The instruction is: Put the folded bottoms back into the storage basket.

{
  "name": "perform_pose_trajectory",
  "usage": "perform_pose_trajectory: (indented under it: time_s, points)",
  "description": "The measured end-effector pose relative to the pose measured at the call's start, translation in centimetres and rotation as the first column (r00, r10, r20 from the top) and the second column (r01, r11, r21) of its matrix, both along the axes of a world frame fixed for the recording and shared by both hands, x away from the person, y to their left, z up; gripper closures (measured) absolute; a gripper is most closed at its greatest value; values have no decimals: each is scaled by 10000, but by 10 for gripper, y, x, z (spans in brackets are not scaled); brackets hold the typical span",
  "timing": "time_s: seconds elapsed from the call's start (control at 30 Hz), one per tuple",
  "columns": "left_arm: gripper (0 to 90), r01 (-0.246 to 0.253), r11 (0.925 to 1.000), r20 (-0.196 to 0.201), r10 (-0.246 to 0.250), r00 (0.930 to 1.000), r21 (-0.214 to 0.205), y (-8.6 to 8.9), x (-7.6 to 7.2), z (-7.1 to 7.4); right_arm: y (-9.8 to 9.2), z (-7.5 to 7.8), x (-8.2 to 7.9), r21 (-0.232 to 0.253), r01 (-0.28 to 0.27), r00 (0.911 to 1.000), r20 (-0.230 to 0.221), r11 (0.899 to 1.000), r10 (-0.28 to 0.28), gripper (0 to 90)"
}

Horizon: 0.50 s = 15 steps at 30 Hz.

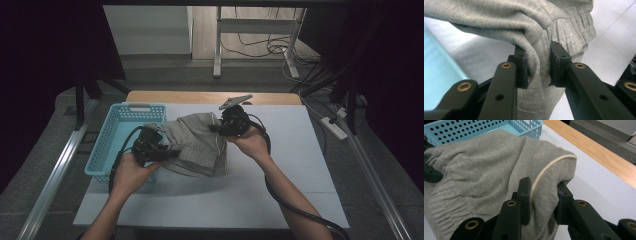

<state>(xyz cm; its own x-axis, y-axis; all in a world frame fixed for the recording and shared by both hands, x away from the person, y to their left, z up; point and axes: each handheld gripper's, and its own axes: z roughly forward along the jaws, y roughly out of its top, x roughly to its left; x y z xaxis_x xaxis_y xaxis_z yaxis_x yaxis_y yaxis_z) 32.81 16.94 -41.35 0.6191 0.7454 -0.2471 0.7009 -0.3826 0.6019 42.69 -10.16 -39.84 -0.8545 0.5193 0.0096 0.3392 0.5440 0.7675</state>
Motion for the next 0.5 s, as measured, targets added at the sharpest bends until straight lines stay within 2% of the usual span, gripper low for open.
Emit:
perform_pose_trajectory:
  time_s: [0.17, 0.27, 0.5]
  points:
    - [703, -103, 9999, 66, 102, 9999, 38, 14, -1, 6, 13, 5, 3, 19, -137, 9999, 43, 9999, 137, 713]
    - [703, -216, 9996, 71, 217, 9997, -171, 22, -1, 11, 21, 9, 6, 35, -194, 9998, 8, 9998, 194, 713]
    - [703, -576, 9981, 239, 581, 9980, -205, 47, -3, 20, 42, 15, 13, 105, -299, 9995, -39, 9995, 299, 712]
